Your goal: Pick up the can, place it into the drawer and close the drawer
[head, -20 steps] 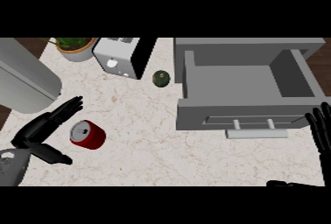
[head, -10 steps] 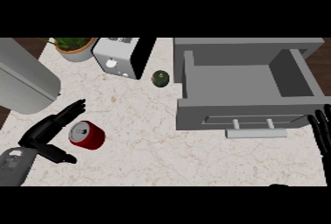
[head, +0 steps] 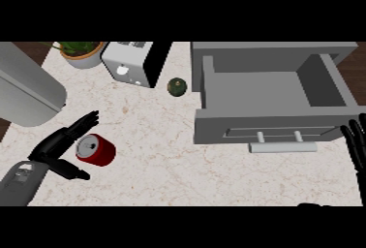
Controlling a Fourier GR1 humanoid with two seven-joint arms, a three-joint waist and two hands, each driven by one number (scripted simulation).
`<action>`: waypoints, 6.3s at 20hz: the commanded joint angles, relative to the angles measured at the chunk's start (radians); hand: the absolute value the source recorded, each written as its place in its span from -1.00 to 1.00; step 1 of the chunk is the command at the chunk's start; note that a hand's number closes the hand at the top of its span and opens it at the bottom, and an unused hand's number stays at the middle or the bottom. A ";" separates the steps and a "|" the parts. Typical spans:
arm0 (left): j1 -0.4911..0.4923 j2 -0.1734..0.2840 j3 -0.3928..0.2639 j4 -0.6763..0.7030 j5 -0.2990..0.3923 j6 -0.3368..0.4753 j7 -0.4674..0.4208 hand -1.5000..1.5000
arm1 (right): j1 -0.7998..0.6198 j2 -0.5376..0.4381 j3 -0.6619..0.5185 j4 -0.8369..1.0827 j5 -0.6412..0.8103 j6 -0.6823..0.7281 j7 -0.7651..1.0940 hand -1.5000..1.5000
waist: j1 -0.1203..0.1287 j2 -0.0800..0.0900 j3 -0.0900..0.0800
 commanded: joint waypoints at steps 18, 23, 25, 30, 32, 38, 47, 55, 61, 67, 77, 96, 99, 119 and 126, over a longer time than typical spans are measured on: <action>-0.110 -0.105 -0.074 0.171 -0.044 -0.026 -0.156 -1.00 | -0.006 0.011 -0.013 -0.033 -0.030 0.007 0.036 -1.00 | -0.001 0.003 0.000; -0.118 -0.074 -0.071 0.131 -0.011 -0.111 -0.128 -1.00 | 0.024 -0.011 -0.048 -0.021 -0.034 0.035 0.003 -1.00 | 0.006 -0.001 0.001; -0.095 -0.119 -0.082 0.088 -0.002 -0.089 -0.115 1.00 | 0.066 0.019 -0.016 -0.061 -0.021 0.037 -0.006 -1.00 | 0.011 -0.005 0.002; -0.051 -0.126 -0.098 0.058 0.018 -0.130 -0.127 1.00 | 0.071 0.024 -0.029 -0.057 -0.024 0.030 0.003 -1.00 | 0.015 -0.005 0.002; -0.084 -0.137 -0.099 0.037 0.037 -0.153 -0.067 1.00 | 0.024 0.048 -0.002 -0.076 -0.002 -0.008 0.026 -1.00 | 0.018 -0.005 0.002; -0.041 -0.159 0.026 -0.005 0.181 -0.014 0.055 1.00 | 0.086 -0.002 -0.098 -0.086 -0.102 0.046 0.037 -1.00 | 0.025 -0.009 0.003; -0.033 -0.281 0.240 -0.152 0.360 0.497 0.230 1.00 | 0.091 0.011 -0.073 -0.133 -0.081 0.041 0.059 -1.00 | 0.031 -0.012 0.004; 0.047 -0.381 0.076 -0.665 0.322 0.614 0.582 1.00 | 0.164 0.053 -0.006 -0.132 -0.021 0.018 -0.023 -1.00 | 0.031 -0.015 0.004; 0.020 -0.439 -0.055 -0.876 0.273 0.721 0.754 1.00 | 0.132 0.050 -0.069 -0.159 -0.073 0.045 0.021 -1.00 | 0.020 -0.011 0.003; -0.130 -0.441 -0.114 -0.916 0.233 0.806 0.923 1.00 | 0.067 0.049 -0.035 -0.144 -0.017 0.022 0.056 -1.00 | 0.016 -0.007 0.003; -0.444 -0.442 -0.177 -0.828 0.199 0.945 1.090 1.00 | 0.110 0.041 -0.069 -0.126 -0.060 0.058 0.020 -1.00 | 0.010 -0.006 0.003; -0.936 -0.442 -0.305 -0.263 0.464 1.143 1.016 1.00 | 0.025 0.022 -0.085 -0.125 -0.082 0.042 0.082 -1.00 | -0.026 0.002 0.003; -0.992 -0.442 -0.344 -0.210 0.513 1.170 1.004 1.00 | 0.014 0.035 -0.037 -0.084 -0.031 0.038 0.051 -1.00 | -0.032 0.004 0.004; -1.036 -0.442 -0.499 0.053 0.679 1.201 0.804 1.00 | -0.017 0.014 -0.061 -0.072 -0.025 0.032 0.038 -1.00 | -0.071 0.013 0.005; -1.058 -0.442 -0.561 0.101 0.723 1.215 0.823 1.00 | -0.102 -0.002 -0.031 -0.065 -0.021 0.019 0.105 -1.00 | -0.094 0.021 0.005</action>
